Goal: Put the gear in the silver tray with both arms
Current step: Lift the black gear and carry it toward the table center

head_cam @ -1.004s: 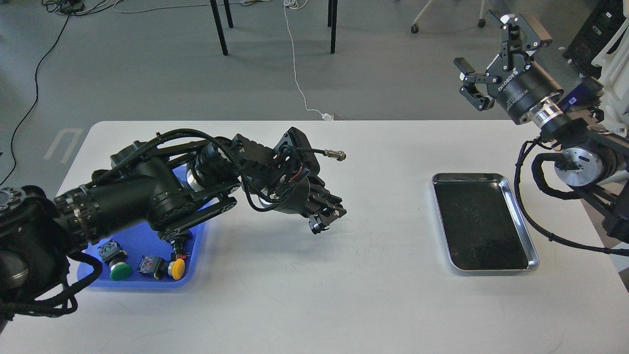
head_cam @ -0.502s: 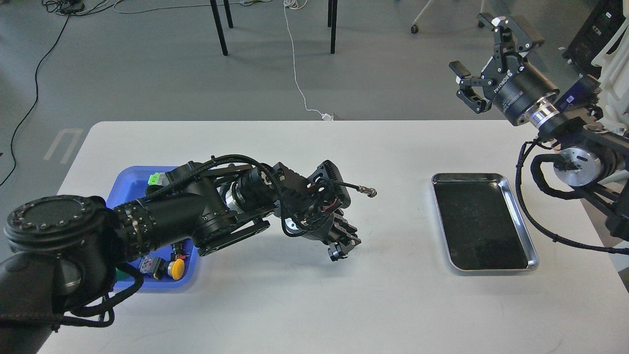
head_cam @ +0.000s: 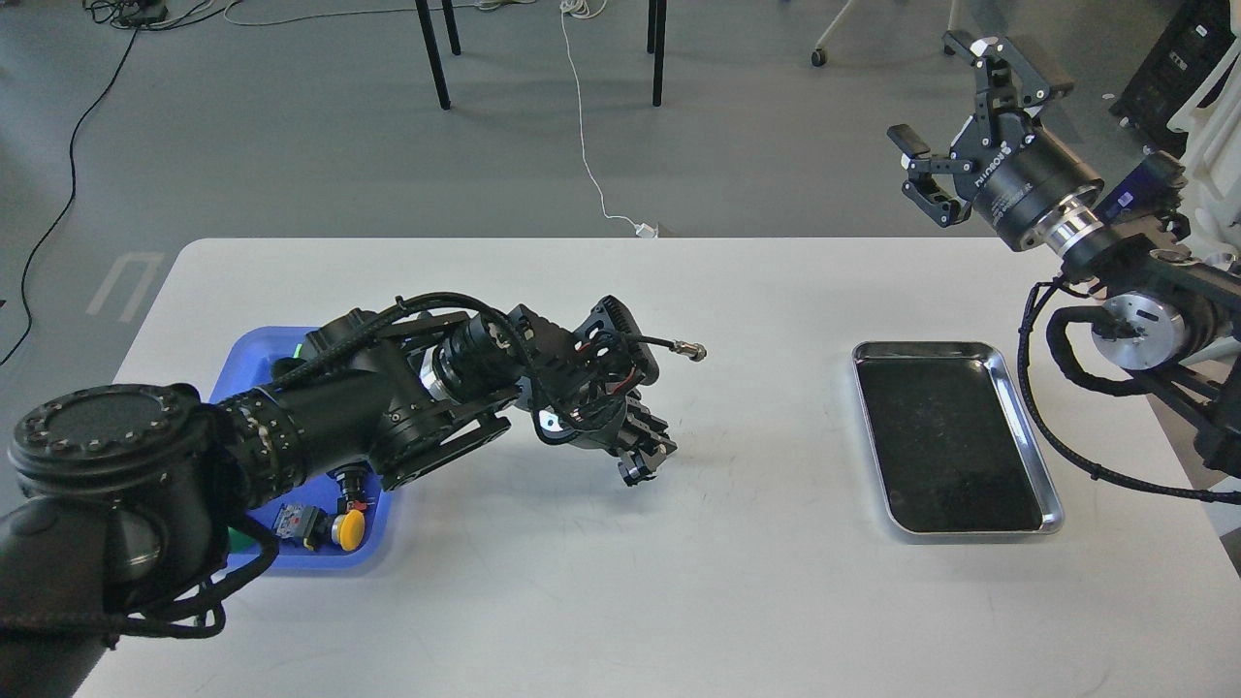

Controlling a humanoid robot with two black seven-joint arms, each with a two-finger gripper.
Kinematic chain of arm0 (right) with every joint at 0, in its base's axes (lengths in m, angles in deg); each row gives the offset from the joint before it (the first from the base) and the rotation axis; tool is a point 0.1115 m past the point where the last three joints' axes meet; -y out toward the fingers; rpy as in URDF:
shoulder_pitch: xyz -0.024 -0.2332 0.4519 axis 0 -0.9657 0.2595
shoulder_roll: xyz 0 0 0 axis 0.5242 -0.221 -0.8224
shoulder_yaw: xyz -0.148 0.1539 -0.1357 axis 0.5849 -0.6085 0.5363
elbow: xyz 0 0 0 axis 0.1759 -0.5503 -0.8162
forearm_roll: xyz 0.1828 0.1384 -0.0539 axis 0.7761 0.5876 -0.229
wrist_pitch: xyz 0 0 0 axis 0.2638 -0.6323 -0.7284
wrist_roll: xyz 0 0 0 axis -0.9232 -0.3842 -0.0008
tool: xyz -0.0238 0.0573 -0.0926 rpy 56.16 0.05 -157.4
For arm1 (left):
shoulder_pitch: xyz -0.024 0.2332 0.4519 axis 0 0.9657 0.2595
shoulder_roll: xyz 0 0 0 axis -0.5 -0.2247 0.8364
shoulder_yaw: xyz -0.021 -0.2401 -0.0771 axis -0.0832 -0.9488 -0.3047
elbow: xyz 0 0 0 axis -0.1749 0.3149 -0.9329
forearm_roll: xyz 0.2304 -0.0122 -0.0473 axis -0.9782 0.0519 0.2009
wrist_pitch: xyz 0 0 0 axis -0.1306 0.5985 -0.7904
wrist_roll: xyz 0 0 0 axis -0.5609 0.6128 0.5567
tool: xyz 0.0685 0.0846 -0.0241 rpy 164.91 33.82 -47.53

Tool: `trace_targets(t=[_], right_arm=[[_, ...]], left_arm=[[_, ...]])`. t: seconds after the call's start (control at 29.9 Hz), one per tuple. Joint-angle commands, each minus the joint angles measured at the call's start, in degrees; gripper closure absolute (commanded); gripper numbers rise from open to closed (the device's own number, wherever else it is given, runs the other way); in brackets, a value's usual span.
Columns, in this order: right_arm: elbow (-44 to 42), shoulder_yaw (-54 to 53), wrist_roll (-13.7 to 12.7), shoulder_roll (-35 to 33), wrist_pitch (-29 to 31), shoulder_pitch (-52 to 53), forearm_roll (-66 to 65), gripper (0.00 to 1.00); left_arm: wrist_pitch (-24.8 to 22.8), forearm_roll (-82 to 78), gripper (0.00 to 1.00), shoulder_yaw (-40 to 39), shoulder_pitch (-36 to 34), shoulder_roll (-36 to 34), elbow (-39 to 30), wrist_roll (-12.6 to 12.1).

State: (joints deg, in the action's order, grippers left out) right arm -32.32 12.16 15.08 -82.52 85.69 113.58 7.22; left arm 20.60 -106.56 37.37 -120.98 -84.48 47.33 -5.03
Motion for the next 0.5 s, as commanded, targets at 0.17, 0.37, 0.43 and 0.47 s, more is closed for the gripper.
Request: trace_targets(t=[0.17,0.37,0.43,0.47], right_arm=[[0.0,0.6,0.0,-0.1,0.0,-0.1,0.0,0.01],[-0.1,0.6,0.0,-0.1,0.0,-0.2,0.0,0.01],[-0.1,0.6,0.0,-0.1,0.0,-0.2,0.0,0.01],[-0.2,0.6,0.0,-0.1,0.0,-0.2,0.0,0.01]], left_arm=[[-0.2,0.0,0.88,-0.1,-1.0,0.0,-1.9,0.0],[-0.2,0.0,0.88,0.0,-0.5,0.0,-2.0,0.0],[-0.2,0.0,0.87,0.0,-0.4,0.0,-2.0,0.0],[-0.2,0.0,0.86,0.0,-0.4,0.0,-2.0,0.0]])
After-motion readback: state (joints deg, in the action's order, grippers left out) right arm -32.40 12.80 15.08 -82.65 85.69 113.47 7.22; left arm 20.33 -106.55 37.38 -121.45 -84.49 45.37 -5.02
